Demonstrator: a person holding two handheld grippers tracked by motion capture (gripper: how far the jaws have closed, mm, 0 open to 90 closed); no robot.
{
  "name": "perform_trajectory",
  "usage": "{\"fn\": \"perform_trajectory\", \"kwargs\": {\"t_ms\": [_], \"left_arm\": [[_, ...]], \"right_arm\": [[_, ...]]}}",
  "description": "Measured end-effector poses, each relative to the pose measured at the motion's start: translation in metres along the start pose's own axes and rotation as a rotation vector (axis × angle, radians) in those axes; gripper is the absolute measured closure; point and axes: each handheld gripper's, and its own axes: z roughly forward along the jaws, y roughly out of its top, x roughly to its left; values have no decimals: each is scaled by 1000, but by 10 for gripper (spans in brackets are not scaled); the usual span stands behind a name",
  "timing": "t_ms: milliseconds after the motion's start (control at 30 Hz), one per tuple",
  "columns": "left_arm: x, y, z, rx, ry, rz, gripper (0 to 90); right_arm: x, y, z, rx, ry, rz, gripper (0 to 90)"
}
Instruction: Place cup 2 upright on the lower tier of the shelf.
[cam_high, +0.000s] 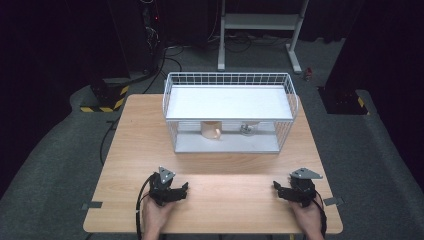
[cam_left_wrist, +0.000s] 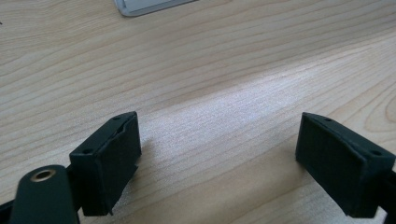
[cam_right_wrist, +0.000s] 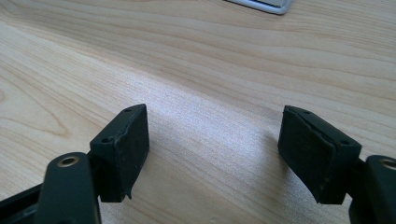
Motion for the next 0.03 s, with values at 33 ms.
{"fn": "perform_trajectory", "kwargs": {"t_ms": [33], "left_arm": [[0,0,0,0,0,0,143]], "right_arm": [[0,0,0,0,0,0,249]]}}
